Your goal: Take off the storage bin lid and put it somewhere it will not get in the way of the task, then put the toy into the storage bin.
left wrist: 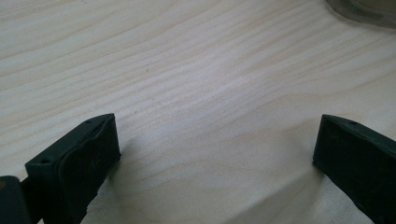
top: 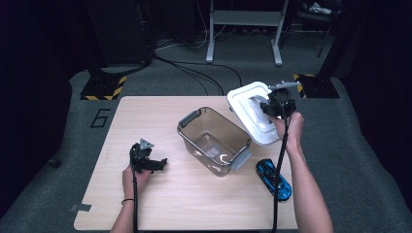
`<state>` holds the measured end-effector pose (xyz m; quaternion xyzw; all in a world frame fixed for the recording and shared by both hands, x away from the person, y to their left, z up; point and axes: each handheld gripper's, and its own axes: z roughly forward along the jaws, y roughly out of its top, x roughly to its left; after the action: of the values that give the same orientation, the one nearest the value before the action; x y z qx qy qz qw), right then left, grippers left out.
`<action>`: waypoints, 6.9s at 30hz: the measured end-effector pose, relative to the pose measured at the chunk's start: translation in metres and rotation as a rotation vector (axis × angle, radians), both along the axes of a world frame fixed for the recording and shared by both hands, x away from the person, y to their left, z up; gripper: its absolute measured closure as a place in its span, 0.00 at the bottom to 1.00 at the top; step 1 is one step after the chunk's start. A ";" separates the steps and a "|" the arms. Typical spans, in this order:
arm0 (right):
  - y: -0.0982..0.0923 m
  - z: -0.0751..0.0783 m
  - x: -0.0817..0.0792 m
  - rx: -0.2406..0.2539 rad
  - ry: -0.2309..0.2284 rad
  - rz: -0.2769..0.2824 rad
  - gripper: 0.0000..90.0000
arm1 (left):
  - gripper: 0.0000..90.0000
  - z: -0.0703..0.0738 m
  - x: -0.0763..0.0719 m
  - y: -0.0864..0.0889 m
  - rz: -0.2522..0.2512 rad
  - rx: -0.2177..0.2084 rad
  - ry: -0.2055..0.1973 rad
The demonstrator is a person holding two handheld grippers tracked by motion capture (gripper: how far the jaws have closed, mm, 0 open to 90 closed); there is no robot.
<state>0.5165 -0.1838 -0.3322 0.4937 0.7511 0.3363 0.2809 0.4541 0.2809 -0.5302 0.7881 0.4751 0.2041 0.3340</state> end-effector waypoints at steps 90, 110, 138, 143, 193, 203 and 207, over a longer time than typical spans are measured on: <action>-0.041 -0.115 0.024 0.048 0.233 -0.042 0.11 | 0.01 0.000 0.000 0.000 0.000 0.000 -0.002; -0.025 -0.108 -0.043 0.015 0.249 0.100 0.01 | 0.01 0.000 0.000 0.000 -0.001 0.000 -0.005; -0.010 -0.148 -0.080 -0.055 0.363 0.150 0.16 | 0.01 0.000 0.000 0.000 0.002 -0.001 -0.001; -0.009 -0.153 -0.080 -0.071 0.376 0.130 0.25 | 0.01 0.000 0.000 0.000 0.002 -0.001 0.000; -0.027 -0.130 -0.088 0.047 0.294 0.133 0.27 | 0.01 0.000 0.000 0.000 0.003 -0.001 0.000; -0.038 -0.108 -0.096 0.100 0.237 0.127 0.27 | 0.01 0.000 0.000 0.000 0.002 -0.001 0.000; -0.043 -0.100 -0.100 0.102 0.173 0.124 0.27 | 0.01 0.000 0.000 0.000 0.002 -0.001 0.001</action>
<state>0.4162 -0.2271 -0.4324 0.4872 0.7835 0.3470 0.1681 0.4537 0.2807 -0.5302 0.7874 0.4762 0.2039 0.3342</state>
